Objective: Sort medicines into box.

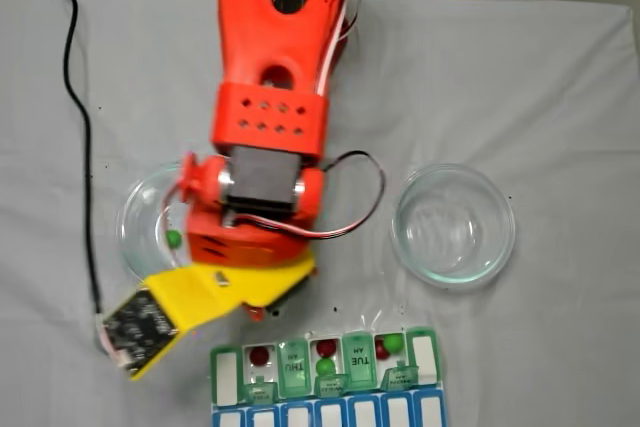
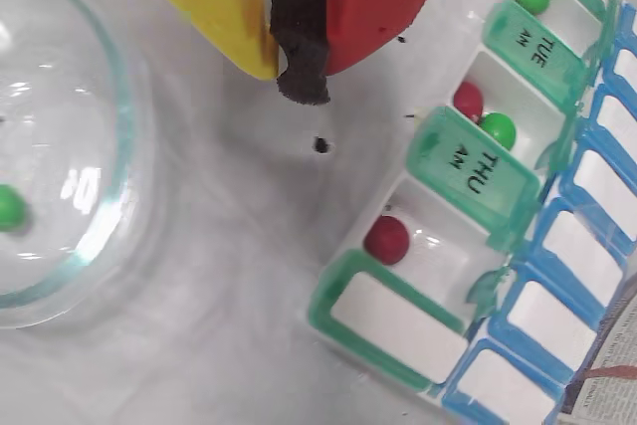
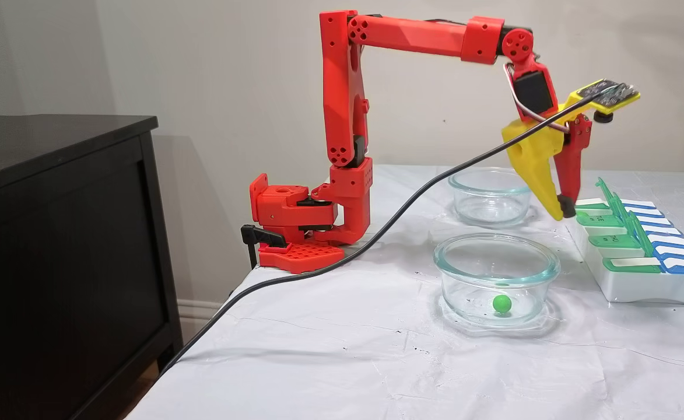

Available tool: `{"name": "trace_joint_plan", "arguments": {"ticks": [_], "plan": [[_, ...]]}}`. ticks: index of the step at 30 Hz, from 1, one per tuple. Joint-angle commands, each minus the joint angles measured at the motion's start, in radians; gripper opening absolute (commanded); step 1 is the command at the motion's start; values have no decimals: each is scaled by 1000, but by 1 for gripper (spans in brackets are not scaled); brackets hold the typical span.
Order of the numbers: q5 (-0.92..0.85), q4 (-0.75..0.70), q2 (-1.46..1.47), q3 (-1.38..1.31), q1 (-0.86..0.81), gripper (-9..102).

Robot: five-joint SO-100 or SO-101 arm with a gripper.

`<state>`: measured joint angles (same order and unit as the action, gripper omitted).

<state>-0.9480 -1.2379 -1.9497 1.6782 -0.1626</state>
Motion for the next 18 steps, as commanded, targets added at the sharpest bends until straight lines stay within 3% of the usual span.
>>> {"name": "trace_joint_plan", "arguments": {"ticks": [1,8,11,18], "plan": [[-141,-112,-32,-121,-57,0],[-278,57,-275,213,-179,0],[-308,80,-295,293,-224,18],[-328,258,-426,520,-307,21]]}}
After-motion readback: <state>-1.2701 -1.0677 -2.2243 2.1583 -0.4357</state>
